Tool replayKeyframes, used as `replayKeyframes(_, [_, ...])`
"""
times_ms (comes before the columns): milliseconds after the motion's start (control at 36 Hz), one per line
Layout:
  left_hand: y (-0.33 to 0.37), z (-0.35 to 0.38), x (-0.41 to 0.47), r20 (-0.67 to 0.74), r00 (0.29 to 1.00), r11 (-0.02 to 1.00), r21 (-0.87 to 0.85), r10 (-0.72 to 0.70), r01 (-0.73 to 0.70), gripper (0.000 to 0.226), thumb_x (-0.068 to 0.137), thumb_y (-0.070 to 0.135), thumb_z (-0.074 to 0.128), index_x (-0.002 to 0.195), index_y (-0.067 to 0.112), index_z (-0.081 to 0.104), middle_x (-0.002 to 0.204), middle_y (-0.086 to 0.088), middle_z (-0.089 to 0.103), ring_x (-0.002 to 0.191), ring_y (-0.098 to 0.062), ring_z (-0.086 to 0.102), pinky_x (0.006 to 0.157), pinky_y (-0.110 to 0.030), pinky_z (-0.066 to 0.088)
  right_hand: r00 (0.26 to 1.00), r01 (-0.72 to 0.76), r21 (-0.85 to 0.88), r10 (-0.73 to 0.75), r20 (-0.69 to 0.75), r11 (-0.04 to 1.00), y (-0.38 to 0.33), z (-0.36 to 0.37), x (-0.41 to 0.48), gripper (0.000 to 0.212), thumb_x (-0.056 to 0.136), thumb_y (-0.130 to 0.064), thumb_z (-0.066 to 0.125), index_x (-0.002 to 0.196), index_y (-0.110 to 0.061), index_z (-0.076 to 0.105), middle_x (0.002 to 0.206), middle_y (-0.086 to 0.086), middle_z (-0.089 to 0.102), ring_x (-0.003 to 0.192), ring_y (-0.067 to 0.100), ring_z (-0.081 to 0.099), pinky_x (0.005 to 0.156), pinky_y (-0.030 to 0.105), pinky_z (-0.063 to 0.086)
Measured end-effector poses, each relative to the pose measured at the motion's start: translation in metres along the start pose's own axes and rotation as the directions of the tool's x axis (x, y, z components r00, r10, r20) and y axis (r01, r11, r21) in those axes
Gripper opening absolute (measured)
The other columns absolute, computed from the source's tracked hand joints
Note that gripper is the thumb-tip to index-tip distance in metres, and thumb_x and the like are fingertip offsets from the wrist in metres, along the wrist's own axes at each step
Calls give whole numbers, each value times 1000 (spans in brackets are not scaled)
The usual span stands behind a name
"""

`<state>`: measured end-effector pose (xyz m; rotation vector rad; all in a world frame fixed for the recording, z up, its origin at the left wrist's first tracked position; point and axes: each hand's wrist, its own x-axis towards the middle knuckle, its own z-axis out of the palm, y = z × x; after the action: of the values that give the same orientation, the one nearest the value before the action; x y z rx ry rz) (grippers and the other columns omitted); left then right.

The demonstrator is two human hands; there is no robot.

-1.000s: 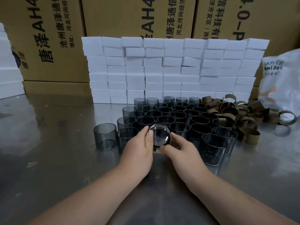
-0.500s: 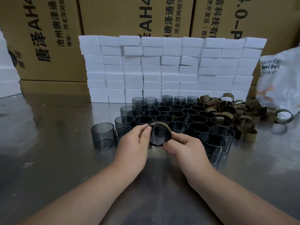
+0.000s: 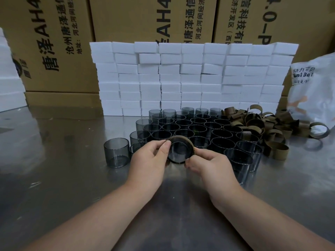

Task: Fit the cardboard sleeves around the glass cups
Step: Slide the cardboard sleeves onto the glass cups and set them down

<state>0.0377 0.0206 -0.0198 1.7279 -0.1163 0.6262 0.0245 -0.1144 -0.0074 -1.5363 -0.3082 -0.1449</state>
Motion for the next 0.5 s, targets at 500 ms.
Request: replayKeyframes(500, [5, 1, 0, -49, 996, 995, -59, -79, 76, 15, 86, 30, 60, 73, 27, 66, 64, 13, 67, 58, 3, 56, 66, -27, 49, 999, -42, -36, 41, -16, 998, 2, -2, 2, 17, 56, -20, 62, 67, -22, 75, 77, 14, 68, 74, 13, 59, 88, 40, 51])
